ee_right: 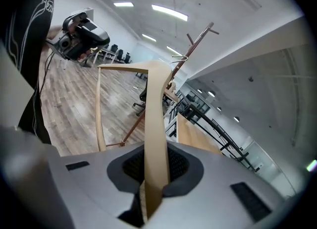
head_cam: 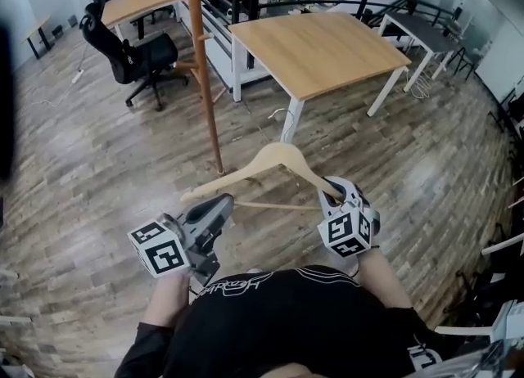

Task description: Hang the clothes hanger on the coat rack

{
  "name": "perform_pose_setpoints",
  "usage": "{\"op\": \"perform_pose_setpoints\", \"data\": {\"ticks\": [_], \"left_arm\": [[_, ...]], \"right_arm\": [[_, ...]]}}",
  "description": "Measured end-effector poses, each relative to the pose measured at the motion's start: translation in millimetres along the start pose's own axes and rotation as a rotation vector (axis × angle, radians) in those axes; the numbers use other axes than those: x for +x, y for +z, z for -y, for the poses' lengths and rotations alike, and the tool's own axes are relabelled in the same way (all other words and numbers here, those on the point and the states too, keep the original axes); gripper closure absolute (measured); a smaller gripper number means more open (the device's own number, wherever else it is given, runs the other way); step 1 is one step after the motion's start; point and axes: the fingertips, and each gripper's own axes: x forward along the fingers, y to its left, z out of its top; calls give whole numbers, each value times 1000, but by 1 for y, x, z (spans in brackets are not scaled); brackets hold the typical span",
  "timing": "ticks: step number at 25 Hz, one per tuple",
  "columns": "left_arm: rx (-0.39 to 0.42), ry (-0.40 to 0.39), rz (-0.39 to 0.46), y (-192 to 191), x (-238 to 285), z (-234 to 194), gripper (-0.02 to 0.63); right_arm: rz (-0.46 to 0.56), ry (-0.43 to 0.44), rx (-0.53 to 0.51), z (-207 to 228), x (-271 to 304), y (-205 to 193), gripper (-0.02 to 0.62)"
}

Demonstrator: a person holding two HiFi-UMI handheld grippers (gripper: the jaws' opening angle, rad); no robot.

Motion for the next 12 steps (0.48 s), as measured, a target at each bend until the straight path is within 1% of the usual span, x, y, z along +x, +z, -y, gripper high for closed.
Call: {"op": "perform_pose_setpoints", "data": {"ticks": [4,8,12], "left_arm": [[22,0,19,22,5,-19,600],[28,7,19,31,7,-30,600],[47,34,33,44,15,-40,600]], "right_arm": [[7,-9,-35,12,23,17,528],[33,-3,-45,13,40,30,528],[63,9,-50,23,61,37,528]]}}
